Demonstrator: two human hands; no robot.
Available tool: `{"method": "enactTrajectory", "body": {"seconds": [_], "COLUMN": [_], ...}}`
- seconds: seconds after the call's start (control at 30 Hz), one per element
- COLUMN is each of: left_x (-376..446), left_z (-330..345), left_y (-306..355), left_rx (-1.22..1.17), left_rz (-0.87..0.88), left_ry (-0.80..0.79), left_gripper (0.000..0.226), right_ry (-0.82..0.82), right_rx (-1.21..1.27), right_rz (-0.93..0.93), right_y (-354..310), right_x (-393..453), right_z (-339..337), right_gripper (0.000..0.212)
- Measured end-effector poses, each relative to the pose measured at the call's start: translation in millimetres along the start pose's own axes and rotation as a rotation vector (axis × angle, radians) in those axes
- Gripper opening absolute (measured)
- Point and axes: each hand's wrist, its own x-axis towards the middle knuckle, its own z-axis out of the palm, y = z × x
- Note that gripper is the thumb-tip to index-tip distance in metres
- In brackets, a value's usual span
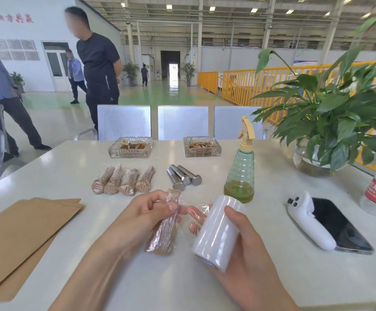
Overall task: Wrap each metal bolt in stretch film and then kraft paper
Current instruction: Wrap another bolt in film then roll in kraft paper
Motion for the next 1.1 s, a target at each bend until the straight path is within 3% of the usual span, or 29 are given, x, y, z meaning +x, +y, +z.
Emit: {"method": "enactTrajectory", "body": {"seconds": [0.1,0.17,0.23,0.3,0.37,0.47,0.6,0.67,0.8,0.93,1.1], "left_x": [-2,-1,3,6,7,6,4,4,4,1,5], "left_z": [6,7,5,2,0,4,2,3,8,6,5], "left_y": [0,-2,-7,-12,-16,-15,-13,-13,-4,-8,-14], "left_rx": [0.146,0.39,0.653,0.752,0.771,0.628,0.777,0.75,0.155,0.5,0.792], "left_rz": [0.116,0.218,0.298,0.323,0.322,0.304,0.418,0.379,0.028,0.198,0.409], "left_ry": [0.066,0.151,0.257,0.314,0.31,0.234,0.298,0.283,0.172,0.205,0.356], "left_gripper": [0.029,0.015,0.015,0.018,0.017,0.017,0.011,0.022,0.032,0.031,0.023], "right_ry": [0.01,0.007,-0.025,-0.04,-0.045,-0.105,-0.129,-0.134,-0.16,-0.189,-0.188], "right_rx": [0.002,-0.029,-0.065,-0.098,-0.12,-0.164,-0.17,-0.163,-0.174,-0.175,-0.229], "right_rz": [0.006,0.005,0.027,0.041,0.035,0.027,0.022,0.023,0.025,0.029,0.006], "right_y": [0,1,3,5,5,5,5,6,8,10,15], "right_x": [1,1,1,1,1,1,2,2,3,0,0], "right_z": [-1,1,4,6,9,15,14,13,13,14,18], "right_gripper": [0.066,0.059,0.051,0.054,0.062,0.054,0.054,0.057,0.061,0.055,0.069]}}
